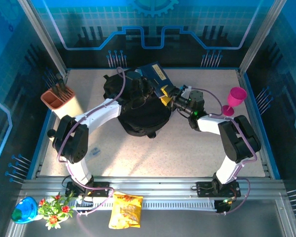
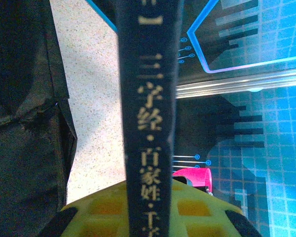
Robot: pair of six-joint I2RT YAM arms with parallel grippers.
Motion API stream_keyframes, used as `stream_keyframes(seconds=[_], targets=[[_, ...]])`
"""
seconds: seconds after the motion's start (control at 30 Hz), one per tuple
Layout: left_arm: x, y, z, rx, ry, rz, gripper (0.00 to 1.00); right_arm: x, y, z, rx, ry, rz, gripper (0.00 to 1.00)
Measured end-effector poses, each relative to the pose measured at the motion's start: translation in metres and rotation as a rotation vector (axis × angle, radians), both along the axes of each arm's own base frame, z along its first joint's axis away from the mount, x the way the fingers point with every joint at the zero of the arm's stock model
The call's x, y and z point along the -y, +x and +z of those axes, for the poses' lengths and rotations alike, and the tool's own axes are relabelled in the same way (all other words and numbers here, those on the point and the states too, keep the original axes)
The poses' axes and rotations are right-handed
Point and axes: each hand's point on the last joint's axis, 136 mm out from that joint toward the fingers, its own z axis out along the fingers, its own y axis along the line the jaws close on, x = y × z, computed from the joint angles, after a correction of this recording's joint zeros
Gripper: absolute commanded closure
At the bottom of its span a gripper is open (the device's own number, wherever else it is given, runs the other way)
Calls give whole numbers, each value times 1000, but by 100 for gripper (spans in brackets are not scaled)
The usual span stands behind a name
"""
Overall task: Pack the student bag
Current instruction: Pass the book.
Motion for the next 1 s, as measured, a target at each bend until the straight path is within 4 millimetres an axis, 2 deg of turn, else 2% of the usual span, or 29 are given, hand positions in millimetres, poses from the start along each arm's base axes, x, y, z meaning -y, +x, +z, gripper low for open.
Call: stream_keyframes(seconds=[0.13,0.2,0.23,0.27,0.33,0.43,0.53,0.63,0.8,0.9,1.0], targets=[[-1,-1,-6,-9,7,4,85,2,2,3,14,3,-13,82],[-3,-2,-9,-18,19,7,73,3,2,3,19,-3,-17,89],[-4,-2,-12,-24,26,8,62,4,1,1,16,-11,-19,93],[-4,-3,-13,-18,41,6,53,6,1,-1,12,-23,-22,94],[-6,-5,-14,-10,73,-8,42,13,-1,-8,-2,-59,-33,97],[-8,-10,-19,0,163,-46,34,32,-5,-17,-23,-130,-63,99],[-10,-18,-27,9,297,-108,32,60,-10,-13,-12,-210,-118,99],[-6,-32,-35,23,458,-191,32,90,-14,2,31,-291,-179,99],[25,-64,-45,82,648,-393,33,132,-27,21,86,-434,-266,99],[42,-78,-63,87,723,-504,36,150,-36,20,80,-510,-296,99],[49,-85,-87,55,776,-590,39,163,-43,13,59,-572,-308,99]])
